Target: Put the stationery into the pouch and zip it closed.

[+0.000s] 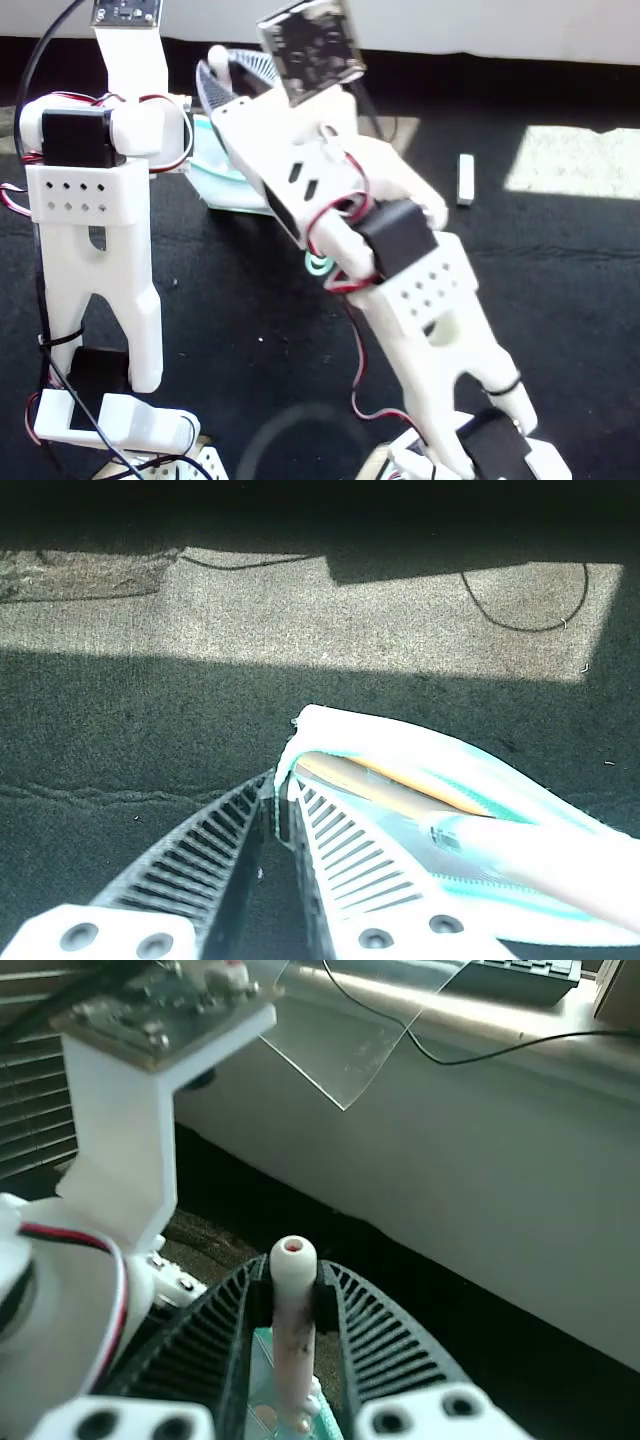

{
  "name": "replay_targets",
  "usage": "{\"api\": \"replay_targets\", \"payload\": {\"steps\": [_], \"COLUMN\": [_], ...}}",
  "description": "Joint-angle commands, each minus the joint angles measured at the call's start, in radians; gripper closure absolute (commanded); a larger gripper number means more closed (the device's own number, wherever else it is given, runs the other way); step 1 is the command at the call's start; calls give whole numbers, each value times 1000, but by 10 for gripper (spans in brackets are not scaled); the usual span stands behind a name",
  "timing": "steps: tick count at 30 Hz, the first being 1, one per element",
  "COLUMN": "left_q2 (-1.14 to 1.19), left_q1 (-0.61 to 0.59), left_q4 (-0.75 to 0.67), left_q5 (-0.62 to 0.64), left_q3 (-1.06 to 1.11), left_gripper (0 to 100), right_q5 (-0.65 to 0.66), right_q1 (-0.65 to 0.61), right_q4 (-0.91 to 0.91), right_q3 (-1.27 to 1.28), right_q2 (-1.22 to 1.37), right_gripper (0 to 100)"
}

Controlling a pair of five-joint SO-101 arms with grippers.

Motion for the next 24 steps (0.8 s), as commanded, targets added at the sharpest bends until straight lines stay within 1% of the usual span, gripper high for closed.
{"api": "replay_targets", "payload": {"steps": [1, 6, 10, 11, 14, 15, 17, 20, 24], "left_q2": [45, 45, 45, 45, 45, 45, 45, 45, 45], "left_q1": [-5, -5, -4, -2, -2, -4, -7, -7, -5], "left_q4": [14, 14, 14, 14, 14, 14, 15, 15, 15], "left_q5": [3, 3, 3, 3, 3, 3, 3, 3, 3], "left_q3": [10, 10, 10, 10, 10, 10, 10, 10, 10], "left_gripper": [992, 992, 992, 992, 992, 992, 992, 992, 992], "right_q5": [-6, -6, -6, -6, -9, -9, -9, -11, -8], "right_q1": [-5, -4, -5, -7, -7, -7, -7, -5, 19], "right_q4": [-25, -25, -24, -21, 25, 61, 120, 166, 275], "right_q3": [91, 274, 275, 275, 268, 245, 185, 71, -173], "right_q2": [8, 1, 1, 1, -1, -1, -1, -1, -1], "right_gripper": [993, 993, 985, 962, 851, 838, 844, 844, 844]}}
